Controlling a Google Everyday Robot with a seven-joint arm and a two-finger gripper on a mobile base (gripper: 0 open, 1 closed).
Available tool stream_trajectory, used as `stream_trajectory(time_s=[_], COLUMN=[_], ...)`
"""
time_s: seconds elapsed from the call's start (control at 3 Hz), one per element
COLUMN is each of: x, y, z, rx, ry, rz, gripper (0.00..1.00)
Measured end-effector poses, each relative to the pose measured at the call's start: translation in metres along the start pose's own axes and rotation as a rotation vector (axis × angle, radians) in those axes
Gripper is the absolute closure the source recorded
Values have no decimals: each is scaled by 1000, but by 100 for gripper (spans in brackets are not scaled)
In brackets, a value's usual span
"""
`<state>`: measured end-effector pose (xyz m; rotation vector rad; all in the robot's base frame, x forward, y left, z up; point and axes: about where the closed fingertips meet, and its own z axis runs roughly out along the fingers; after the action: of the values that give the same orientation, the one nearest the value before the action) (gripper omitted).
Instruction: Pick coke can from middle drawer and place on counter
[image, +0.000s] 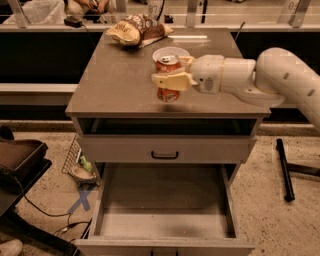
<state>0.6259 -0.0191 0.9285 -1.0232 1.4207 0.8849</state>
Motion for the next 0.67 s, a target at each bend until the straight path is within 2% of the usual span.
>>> stream_trajectory(time_s=[0.33,0.67], x=[-14,-30], y=[-4,-5], z=[63,104], rx=[-63,-107], ry=[12,7], rz=[-56,-92], gripper=[100,100])
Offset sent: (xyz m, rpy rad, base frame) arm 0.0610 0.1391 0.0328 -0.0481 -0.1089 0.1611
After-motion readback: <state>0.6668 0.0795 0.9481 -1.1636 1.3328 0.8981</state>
